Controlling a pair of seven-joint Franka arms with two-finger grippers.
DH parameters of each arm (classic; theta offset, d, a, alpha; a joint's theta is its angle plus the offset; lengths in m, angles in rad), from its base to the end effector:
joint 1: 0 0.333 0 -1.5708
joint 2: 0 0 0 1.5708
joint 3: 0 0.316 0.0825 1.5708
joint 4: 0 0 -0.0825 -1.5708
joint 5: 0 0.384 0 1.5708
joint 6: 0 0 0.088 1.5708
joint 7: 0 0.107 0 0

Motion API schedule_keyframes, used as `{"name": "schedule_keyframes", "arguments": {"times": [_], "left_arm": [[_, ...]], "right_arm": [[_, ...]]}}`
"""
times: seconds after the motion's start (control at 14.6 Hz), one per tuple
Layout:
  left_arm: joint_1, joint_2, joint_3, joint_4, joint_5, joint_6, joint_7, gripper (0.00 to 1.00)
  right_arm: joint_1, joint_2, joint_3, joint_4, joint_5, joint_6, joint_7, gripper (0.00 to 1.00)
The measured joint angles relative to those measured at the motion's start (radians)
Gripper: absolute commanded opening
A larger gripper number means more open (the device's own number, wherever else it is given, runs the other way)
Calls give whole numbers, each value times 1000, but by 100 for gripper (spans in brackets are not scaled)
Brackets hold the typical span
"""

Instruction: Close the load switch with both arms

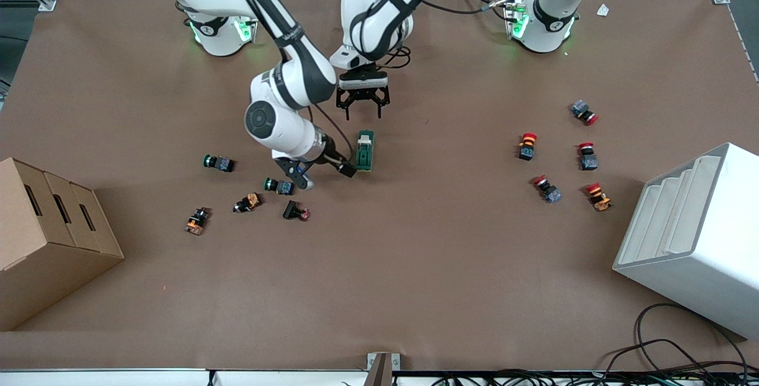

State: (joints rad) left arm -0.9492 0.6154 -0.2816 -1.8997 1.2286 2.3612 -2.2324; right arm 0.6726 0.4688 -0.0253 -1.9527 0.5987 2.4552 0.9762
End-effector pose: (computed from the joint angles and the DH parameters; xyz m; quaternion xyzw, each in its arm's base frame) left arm 0.2243 -0.5805 0.1782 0.9495 0.0432 0.3100 0.0223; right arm 0.4968 0.3762 0.2395 -0.9073 0.3771 0.1226 0.1400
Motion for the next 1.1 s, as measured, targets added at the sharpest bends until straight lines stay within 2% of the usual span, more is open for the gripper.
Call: {"name": "schedule_keyframes", "arguments": {"times": [0.21, 0.34, 0.82, 1.1], "left_arm": [[-17, 36, 0, 0, 182, -65, -87, 99], [-25, 69, 0, 0, 258, -105, -109, 100], [-105, 142, 1, 18, 328, -239, -156, 100], [-122, 186, 1, 17, 472, -320, -283, 100]], "right_arm": [[47, 35, 0, -1, 24, 62, 2, 100], [73, 55, 0, -1, 42, 85, 2, 100], [133, 65, -1, -16, 48, 109, 26, 100], [158, 74, -1, -26, 48, 160, 48, 100]]}}
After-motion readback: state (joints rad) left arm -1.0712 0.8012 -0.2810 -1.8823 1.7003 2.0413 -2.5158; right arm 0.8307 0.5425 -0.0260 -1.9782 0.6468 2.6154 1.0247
